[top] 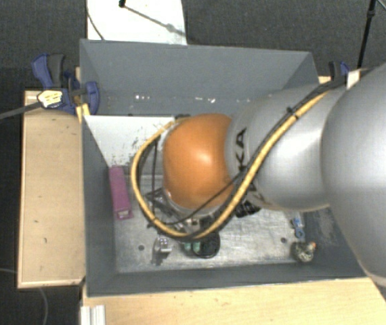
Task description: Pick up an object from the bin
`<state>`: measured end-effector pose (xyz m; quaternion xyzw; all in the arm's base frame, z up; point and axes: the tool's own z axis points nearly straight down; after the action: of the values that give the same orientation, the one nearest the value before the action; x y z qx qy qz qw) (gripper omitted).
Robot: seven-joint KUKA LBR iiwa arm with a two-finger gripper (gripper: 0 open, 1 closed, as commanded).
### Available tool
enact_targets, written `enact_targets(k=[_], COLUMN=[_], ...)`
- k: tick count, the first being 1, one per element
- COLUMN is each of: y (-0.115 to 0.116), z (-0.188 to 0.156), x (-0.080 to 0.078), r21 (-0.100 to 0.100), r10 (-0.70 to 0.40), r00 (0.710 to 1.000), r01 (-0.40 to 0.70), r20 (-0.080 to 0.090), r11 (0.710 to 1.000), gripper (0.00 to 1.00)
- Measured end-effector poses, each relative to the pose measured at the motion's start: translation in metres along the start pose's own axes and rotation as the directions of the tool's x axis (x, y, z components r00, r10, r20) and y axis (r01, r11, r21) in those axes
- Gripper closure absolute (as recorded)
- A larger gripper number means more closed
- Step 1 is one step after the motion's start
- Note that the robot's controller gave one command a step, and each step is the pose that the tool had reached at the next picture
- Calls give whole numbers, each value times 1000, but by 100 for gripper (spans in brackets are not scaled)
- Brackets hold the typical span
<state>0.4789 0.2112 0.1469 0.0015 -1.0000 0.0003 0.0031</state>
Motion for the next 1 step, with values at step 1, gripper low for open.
enact_targets(k=[1], y=[-79], z=[-35], x=[-21], r21=[-4], r10=[352], r00=[936], r01=[-352], r20=[11], r11=[936], gripper=[0])
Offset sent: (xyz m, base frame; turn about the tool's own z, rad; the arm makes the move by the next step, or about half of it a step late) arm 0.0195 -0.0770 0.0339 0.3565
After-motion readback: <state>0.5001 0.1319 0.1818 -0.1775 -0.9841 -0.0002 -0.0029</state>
